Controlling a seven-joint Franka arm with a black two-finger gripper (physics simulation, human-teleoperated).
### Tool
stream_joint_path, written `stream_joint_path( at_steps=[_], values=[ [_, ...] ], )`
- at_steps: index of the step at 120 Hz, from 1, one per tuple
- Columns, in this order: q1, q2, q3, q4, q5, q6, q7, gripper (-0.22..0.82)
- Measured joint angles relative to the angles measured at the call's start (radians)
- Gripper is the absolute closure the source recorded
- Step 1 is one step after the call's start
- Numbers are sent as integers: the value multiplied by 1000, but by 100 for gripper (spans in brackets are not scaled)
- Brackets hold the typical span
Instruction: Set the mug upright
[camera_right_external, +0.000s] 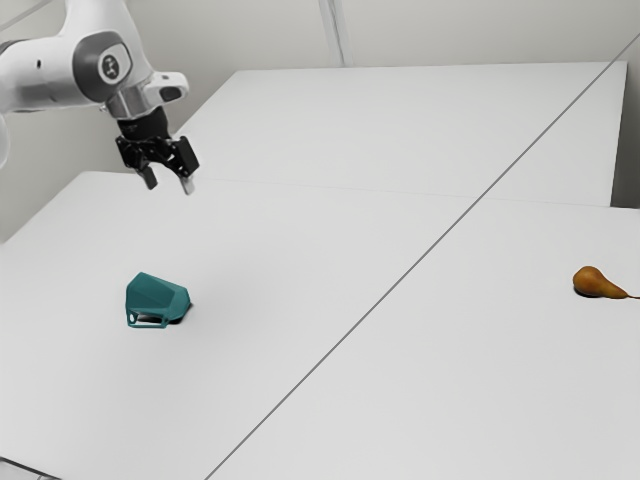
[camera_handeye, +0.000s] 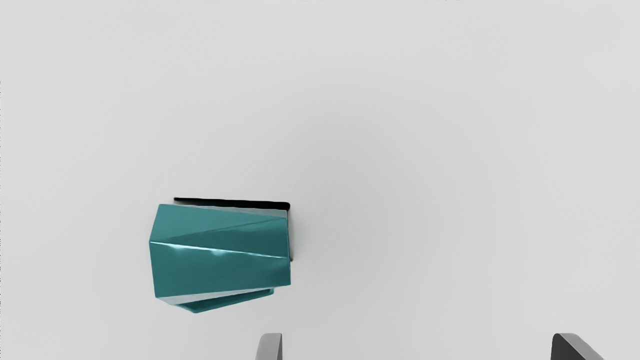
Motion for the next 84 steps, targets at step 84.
stream_joint_path(
  at_steps=[84],
  values=[
    [171, -386, 57, -714, -431, 592, 379, 2]
  ],
)
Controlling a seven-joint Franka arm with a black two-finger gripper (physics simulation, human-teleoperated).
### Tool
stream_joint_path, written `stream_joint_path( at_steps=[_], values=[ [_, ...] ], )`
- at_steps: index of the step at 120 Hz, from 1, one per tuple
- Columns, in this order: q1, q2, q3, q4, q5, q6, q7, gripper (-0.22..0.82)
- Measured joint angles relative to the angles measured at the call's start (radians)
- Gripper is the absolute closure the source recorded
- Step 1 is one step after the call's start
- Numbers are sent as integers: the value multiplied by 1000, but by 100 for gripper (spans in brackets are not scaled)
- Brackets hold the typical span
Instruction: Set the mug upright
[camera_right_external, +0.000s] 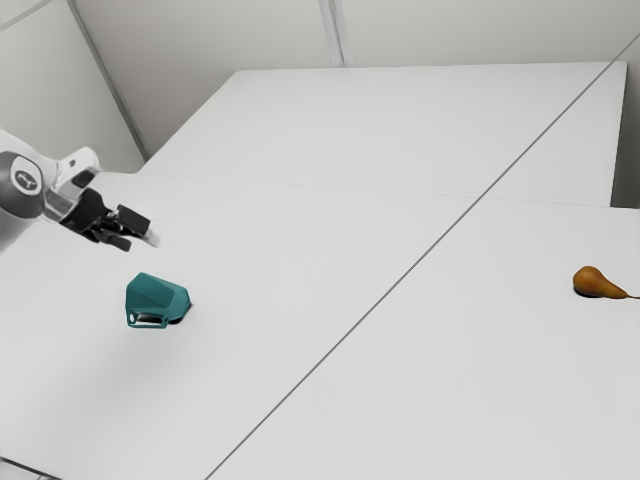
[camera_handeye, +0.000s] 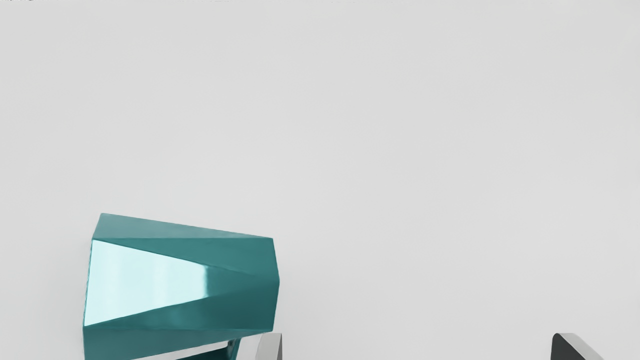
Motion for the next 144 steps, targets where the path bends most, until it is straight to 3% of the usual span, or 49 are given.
stream_joint_path(
  at_steps=[16, 29, 76, 107, 144],
  values=[
    [57, 4, 50, -60, -220, 36, 248, 2],
    [98, 63, 88, -72, -357, 34, 448, 2],
    [181, 252, 96, -67, -622, -8, 1028, 2],
    [200, 269, 96, -71, -668, -24, 1289, 2],
    [292, 330, 96, -65, -680, -28, 1484, 2]
  ],
)
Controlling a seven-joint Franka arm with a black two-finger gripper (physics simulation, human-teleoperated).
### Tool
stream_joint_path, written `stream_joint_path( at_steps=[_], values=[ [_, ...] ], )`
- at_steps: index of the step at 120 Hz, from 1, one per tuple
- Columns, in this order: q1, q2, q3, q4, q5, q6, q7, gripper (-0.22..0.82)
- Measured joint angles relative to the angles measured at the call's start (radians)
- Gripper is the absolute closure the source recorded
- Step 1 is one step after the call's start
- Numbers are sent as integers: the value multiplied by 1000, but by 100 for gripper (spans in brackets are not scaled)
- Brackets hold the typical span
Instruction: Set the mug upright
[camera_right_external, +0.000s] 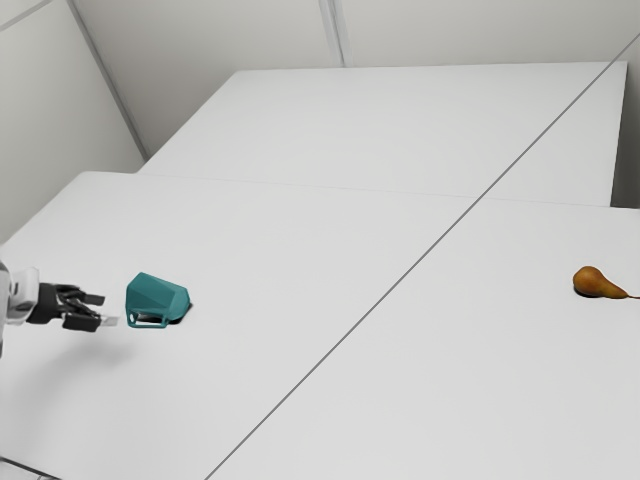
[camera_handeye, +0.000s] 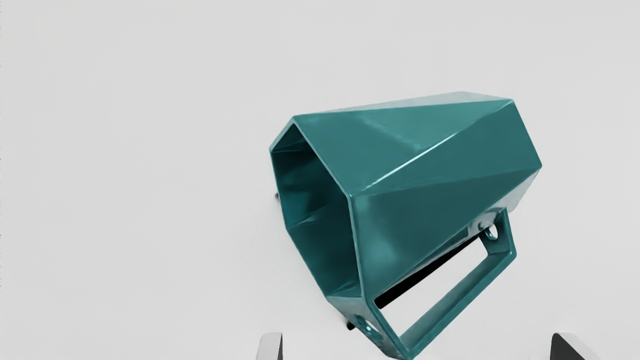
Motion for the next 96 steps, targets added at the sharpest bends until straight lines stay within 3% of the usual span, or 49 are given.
stream_joint_path(
  at_steps=[47, 60, 77, 96],
  values=[
    [-74, 13, 0, -16, -98, -54, 193, 6],
    [-64, 9, 0, -17, -103, -61, 232, 22],
    [-60, 8, 0, -16, -107, -66, 271, 52],
    [-67, -2, 0, -16, -116, -70, 303, 68]
  ],
)
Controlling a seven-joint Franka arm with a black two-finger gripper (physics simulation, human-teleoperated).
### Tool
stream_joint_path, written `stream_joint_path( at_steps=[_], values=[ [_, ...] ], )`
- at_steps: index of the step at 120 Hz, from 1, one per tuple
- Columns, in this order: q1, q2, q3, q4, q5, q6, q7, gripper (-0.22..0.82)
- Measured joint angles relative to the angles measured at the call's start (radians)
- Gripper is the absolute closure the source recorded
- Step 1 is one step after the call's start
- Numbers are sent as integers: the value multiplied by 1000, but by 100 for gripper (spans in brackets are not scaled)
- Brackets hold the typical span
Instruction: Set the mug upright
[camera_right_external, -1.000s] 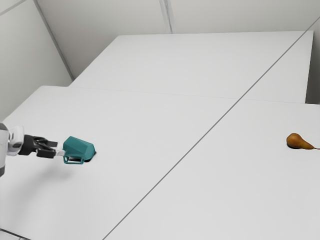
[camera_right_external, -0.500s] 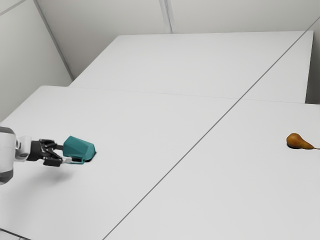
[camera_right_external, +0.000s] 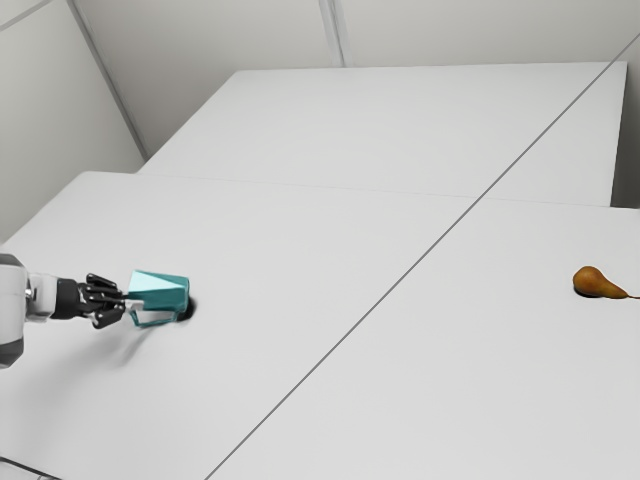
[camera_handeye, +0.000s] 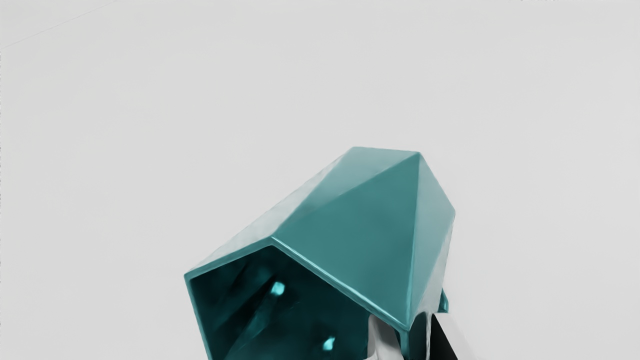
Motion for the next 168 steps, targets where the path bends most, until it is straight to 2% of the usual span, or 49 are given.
stream_joint_path(
  at_steps=[19, 52, 64, 76, 93, 106, 126, 140, 168],
  values=[
    [-9, -17, -1, 0, -3, -3, 12, 74],
    [-25, -30, -1, 1, -13, 2, 11, 78],
    [-27, -63, -10, 5, 3, 25, -12, 78],
    [-59, -120, -21, 11, 108, 69, -78, 79],
    [-170, -214, -44, 11, 421, 123, -276, 79],
    [-235, -246, -63, 12, 678, 143, -478, 79],
    [-260, -265, -130, 18, 953, 157, -797, 79],
    [-279, -254, -144, 38, 1054, 163, -990, 79],
    [-393, -163, -146, 132, 1111, 174, -1282, 79]
  ],
)
